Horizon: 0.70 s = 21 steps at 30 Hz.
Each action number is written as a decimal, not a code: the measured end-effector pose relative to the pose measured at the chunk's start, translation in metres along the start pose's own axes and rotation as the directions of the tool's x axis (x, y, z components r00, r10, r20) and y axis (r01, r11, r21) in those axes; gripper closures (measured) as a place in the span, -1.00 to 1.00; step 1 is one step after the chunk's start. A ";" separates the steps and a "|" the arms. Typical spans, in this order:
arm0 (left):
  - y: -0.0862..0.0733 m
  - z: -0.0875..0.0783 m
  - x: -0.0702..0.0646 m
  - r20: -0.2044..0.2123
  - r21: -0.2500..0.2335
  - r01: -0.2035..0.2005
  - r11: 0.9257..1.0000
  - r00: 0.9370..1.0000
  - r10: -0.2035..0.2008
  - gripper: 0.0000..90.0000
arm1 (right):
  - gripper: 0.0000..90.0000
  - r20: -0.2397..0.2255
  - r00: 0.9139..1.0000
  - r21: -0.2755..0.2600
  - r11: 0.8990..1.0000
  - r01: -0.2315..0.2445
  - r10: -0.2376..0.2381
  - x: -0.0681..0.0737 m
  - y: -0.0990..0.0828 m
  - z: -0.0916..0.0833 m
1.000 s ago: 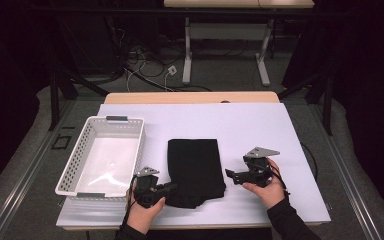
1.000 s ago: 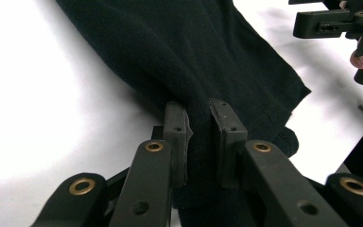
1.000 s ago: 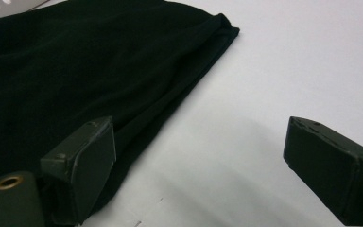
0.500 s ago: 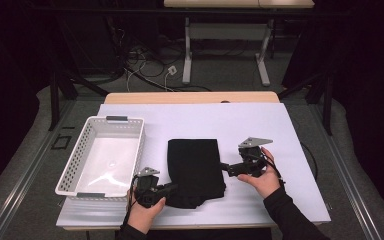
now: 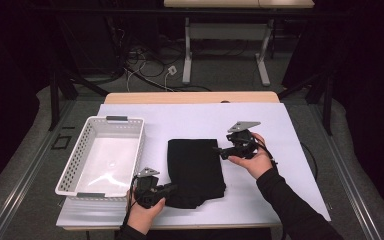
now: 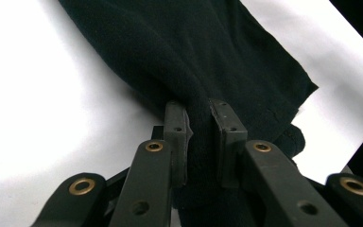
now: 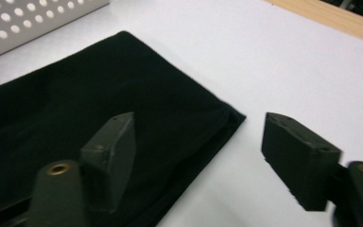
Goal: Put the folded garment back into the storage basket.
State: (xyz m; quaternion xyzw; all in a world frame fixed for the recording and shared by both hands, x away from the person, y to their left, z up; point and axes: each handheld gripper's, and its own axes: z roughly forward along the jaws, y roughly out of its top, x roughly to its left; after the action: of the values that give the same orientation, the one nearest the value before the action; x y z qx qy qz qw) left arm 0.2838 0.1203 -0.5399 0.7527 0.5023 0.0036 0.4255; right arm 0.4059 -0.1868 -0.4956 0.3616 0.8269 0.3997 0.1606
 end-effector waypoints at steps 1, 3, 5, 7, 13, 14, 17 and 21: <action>0.000 0.000 0.000 0.000 -0.001 0.002 1.000 1.000 -0.002 0.75 | -0.34 -0.002 1.000 0.001 1.000 -0.001 0.001 -0.001 0.002 0.001; 0.000 0.000 0.000 -0.001 0.000 0.001 1.000 1.000 -0.001 0.75 | -0.33 -0.006 1.000 0.013 1.000 -0.015 0.015 -0.004 0.007 0.005; -0.001 0.000 0.000 0.000 0.001 0.002 1.000 1.000 -0.002 0.75 | -0.20 -0.018 0.999 -0.001 1.000 -0.027 0.027 -0.006 0.010 0.008; -0.001 0.000 0.001 0.001 0.002 0.002 1.000 1.000 -0.002 0.75 | -0.17 -0.023 0.999 -0.001 1.000 -0.026 0.026 -0.007 0.012 0.012; 0.000 0.000 0.001 0.005 0.004 -0.001 1.000 1.000 0.001 0.75 | -0.07 0.002 1.000 -0.014 1.000 0.007 -0.007 -0.009 0.021 0.024; 0.000 0.001 0.001 0.006 0.004 -0.001 1.000 1.000 0.001 0.75 | -0.08 0.009 1.000 -0.010 1.000 0.013 -0.012 -0.009 0.022 0.025; -0.001 0.001 0.001 0.006 0.005 0.004 1.000 1.000 -0.004 0.75 | -0.08 0.020 0.999 -0.004 1.000 0.026 -0.026 -0.010 0.027 0.030; 0.000 0.001 0.002 0.008 0.006 0.007 1.000 1.000 -0.007 0.75 | -0.09 0.022 0.999 0.000 1.000 0.026 -0.026 -0.013 0.031 0.037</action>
State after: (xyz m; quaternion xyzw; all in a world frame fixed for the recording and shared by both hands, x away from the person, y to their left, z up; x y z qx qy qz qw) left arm 0.2849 0.1209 -0.5415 0.7523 0.5031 -0.0027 0.4252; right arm 0.4494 -0.1630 -0.4950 0.3553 0.8297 0.3934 0.1751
